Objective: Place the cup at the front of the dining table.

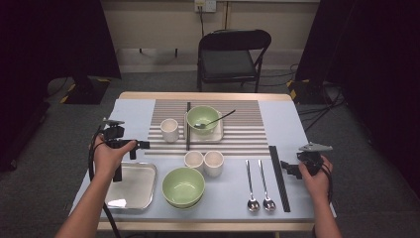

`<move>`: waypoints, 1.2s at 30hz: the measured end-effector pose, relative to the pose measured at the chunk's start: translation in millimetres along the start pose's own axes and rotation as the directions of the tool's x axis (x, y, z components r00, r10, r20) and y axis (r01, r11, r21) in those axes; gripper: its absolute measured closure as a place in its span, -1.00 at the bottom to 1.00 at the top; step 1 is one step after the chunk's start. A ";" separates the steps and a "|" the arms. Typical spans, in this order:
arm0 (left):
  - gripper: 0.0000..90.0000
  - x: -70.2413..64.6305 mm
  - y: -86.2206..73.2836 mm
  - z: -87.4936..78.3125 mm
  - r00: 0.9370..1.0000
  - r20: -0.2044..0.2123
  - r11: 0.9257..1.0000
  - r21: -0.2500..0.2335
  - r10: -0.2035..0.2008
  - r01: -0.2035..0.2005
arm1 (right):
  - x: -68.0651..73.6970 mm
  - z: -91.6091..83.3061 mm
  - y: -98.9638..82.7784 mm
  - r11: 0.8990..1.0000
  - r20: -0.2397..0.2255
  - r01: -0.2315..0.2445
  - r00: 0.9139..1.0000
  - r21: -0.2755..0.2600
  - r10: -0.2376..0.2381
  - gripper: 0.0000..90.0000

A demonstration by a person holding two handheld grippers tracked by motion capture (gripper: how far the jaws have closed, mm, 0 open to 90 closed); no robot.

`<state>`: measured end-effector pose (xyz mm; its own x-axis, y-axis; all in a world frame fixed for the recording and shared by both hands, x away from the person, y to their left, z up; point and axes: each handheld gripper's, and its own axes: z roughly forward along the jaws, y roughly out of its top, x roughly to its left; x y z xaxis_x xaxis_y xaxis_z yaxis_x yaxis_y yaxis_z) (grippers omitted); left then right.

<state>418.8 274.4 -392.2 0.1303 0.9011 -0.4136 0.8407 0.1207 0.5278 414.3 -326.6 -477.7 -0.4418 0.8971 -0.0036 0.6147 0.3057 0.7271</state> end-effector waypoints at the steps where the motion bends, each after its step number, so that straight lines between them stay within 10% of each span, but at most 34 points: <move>1: -0.25 -0.2 -0.5 -0.2 1.000 0.000 1.000 0.000 0.007 -0.007 | 0.0 0.0 0.0 1.000 0.001 0.001 1.000 -0.001 -0.001 -0.56; 36: -0.37 2.7 -24.4 -2.7 0.996 0.037 0.997 -0.007 0.079 -0.079 | -0.3 0.2 0.1 1.000 -0.003 0.000 1.000 0.001 0.000 -0.56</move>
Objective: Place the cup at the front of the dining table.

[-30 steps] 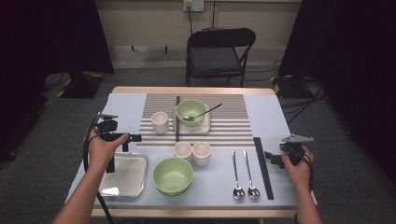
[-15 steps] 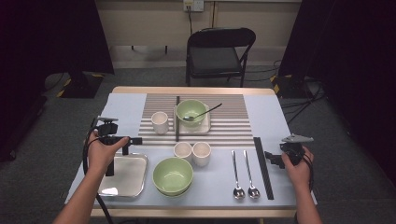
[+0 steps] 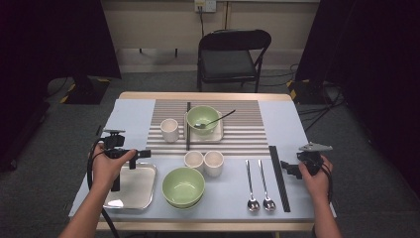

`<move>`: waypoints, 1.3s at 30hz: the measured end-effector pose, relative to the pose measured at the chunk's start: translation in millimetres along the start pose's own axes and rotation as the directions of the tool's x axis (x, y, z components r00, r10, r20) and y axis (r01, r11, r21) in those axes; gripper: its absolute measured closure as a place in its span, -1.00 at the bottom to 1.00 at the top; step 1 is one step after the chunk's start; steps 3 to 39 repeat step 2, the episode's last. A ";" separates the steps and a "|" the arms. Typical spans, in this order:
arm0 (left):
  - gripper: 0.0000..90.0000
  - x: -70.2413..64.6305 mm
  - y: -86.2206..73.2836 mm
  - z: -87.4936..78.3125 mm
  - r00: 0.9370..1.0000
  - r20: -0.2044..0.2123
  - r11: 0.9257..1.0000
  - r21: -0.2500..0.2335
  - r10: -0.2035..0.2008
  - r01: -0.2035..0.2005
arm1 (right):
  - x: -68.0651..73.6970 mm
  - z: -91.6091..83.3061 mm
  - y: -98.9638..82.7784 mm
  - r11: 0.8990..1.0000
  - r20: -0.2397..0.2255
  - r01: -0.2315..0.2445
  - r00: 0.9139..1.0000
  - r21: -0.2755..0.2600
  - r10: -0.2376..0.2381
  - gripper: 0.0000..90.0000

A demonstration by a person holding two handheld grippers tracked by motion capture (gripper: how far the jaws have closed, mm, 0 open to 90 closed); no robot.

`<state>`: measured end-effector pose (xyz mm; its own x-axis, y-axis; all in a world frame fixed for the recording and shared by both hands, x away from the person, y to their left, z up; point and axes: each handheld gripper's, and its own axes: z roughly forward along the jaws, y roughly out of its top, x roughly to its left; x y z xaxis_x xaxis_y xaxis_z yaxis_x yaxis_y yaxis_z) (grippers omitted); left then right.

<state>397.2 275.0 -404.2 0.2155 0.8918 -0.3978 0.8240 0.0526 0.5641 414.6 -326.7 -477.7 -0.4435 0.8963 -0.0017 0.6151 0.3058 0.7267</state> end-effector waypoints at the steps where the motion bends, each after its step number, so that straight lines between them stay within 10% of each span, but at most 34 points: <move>1: -0.38 1.1 -0.7 0.4 1.000 0.000 1.000 0.003 0.006 -0.006 | 0.0 0.0 0.0 1.000 0.001 0.000 1.000 0.000 0.000 -0.57; 39: -0.38 1.8 -1.6 0.7 1.000 -0.001 1.000 0.000 0.004 -0.004 | 0.0 0.0 0.0 1.000 0.000 0.000 1.000 0.000 0.000 -0.57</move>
